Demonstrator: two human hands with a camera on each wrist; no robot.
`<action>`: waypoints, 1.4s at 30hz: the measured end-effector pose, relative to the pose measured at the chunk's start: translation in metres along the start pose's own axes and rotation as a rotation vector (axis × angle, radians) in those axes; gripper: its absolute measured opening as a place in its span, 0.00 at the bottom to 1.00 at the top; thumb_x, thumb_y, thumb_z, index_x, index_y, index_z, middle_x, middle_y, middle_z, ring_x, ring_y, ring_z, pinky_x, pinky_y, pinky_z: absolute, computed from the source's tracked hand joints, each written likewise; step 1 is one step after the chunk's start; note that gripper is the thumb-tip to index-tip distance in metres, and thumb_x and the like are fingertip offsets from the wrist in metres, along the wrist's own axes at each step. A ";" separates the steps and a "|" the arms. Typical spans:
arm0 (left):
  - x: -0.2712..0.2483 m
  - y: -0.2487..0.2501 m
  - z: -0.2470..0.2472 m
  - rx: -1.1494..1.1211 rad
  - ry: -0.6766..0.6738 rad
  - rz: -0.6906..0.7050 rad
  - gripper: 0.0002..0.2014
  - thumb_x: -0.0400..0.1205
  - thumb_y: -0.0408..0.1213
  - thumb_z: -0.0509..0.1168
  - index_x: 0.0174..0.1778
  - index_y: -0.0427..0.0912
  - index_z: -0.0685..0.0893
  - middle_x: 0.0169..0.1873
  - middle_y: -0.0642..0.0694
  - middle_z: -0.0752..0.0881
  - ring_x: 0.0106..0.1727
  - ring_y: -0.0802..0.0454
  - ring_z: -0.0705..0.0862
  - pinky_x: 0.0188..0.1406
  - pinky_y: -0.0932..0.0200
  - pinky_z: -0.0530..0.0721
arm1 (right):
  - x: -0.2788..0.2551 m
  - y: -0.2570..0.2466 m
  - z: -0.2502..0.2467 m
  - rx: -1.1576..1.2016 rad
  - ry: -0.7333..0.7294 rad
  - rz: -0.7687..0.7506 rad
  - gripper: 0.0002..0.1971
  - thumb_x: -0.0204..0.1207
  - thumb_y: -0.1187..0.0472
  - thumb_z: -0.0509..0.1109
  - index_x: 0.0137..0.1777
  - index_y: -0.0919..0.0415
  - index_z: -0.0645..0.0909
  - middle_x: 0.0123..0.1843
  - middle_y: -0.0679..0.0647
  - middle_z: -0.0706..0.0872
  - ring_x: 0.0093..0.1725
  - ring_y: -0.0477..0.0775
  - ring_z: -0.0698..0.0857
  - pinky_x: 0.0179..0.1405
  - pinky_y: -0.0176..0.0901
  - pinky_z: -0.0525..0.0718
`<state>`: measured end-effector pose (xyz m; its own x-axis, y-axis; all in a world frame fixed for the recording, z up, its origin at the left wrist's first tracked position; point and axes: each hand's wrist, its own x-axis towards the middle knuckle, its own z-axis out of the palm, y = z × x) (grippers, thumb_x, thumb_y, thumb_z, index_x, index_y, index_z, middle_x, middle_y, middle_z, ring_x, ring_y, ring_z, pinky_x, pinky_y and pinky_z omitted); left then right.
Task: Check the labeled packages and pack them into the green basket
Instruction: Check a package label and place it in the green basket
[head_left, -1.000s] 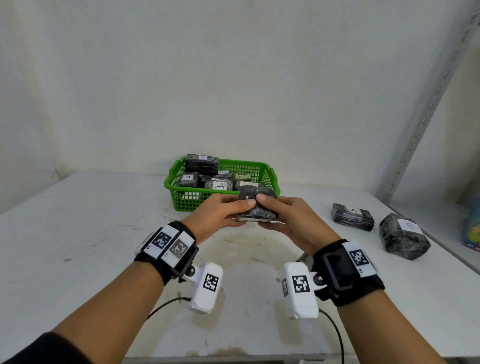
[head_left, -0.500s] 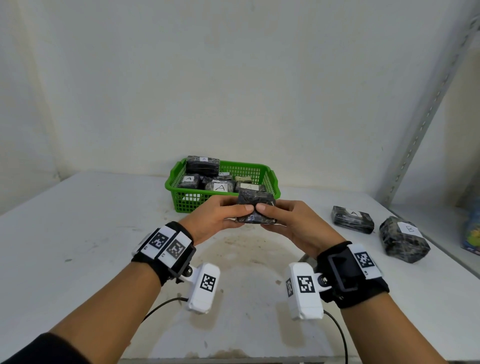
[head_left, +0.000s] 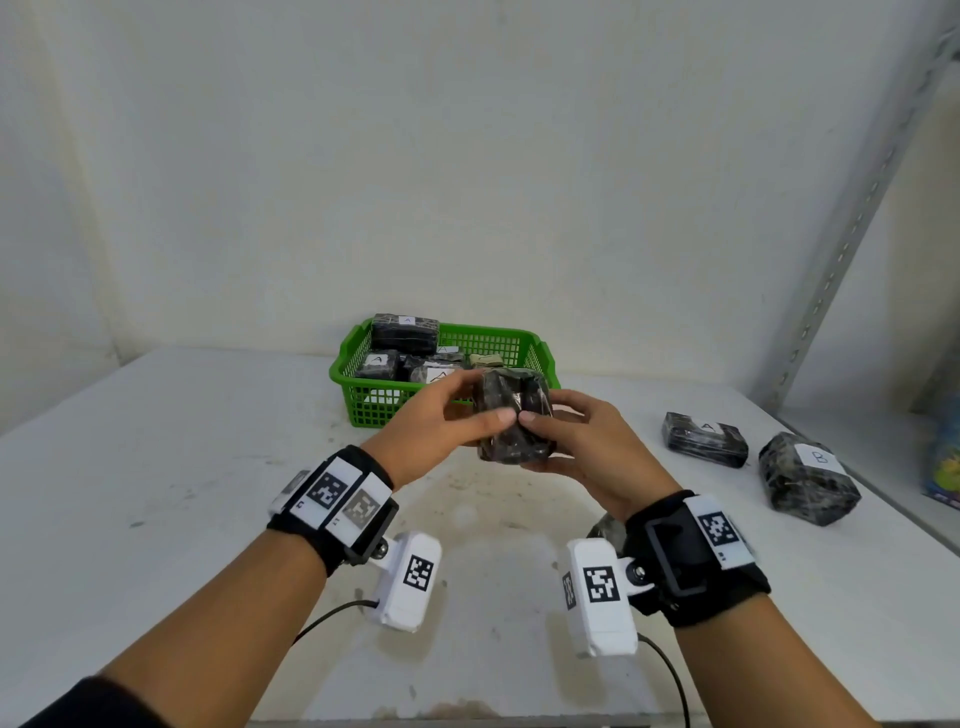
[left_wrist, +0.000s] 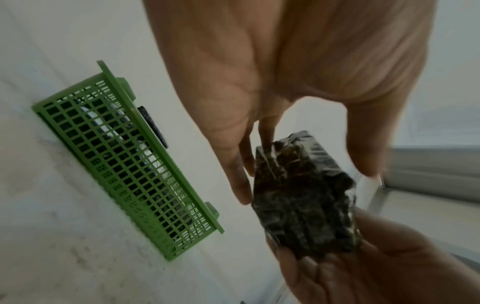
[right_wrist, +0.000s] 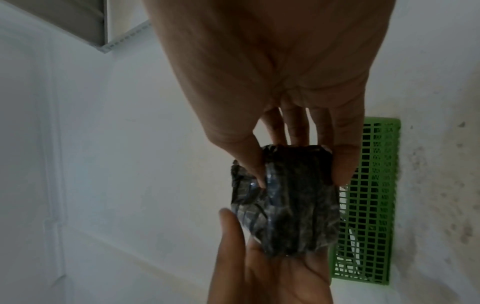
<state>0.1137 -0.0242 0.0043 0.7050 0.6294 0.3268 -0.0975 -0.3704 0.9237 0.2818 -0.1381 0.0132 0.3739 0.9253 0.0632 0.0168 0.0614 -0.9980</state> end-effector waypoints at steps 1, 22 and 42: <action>0.000 0.000 0.001 0.008 0.049 0.004 0.30 0.72 0.46 0.78 0.71 0.46 0.80 0.61 0.50 0.88 0.63 0.52 0.87 0.63 0.43 0.86 | 0.000 0.001 0.001 0.000 0.014 -0.026 0.20 0.78 0.70 0.79 0.70 0.65 0.82 0.58 0.67 0.93 0.54 0.65 0.94 0.53 0.58 0.94; -0.001 0.004 0.005 -0.120 0.001 -0.101 0.28 0.69 0.53 0.76 0.61 0.39 0.88 0.55 0.41 0.91 0.58 0.44 0.90 0.64 0.39 0.85 | -0.001 0.000 0.000 0.037 -0.140 0.009 0.18 0.79 0.63 0.78 0.68 0.64 0.87 0.60 0.58 0.93 0.59 0.50 0.90 0.73 0.51 0.82; 0.002 0.002 -0.006 -0.097 -0.040 -0.077 0.36 0.70 0.36 0.81 0.74 0.39 0.77 0.63 0.45 0.88 0.65 0.48 0.86 0.65 0.53 0.84 | 0.004 0.007 -0.010 0.005 -0.115 -0.137 0.42 0.54 0.53 0.89 0.71 0.63 0.84 0.65 0.58 0.92 0.69 0.58 0.89 0.78 0.62 0.80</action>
<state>0.1105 -0.0195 0.0076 0.7401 0.6253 0.2476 -0.1081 -0.2528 0.9615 0.2929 -0.1375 0.0060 0.2603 0.9446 0.1997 0.0552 0.1919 -0.9798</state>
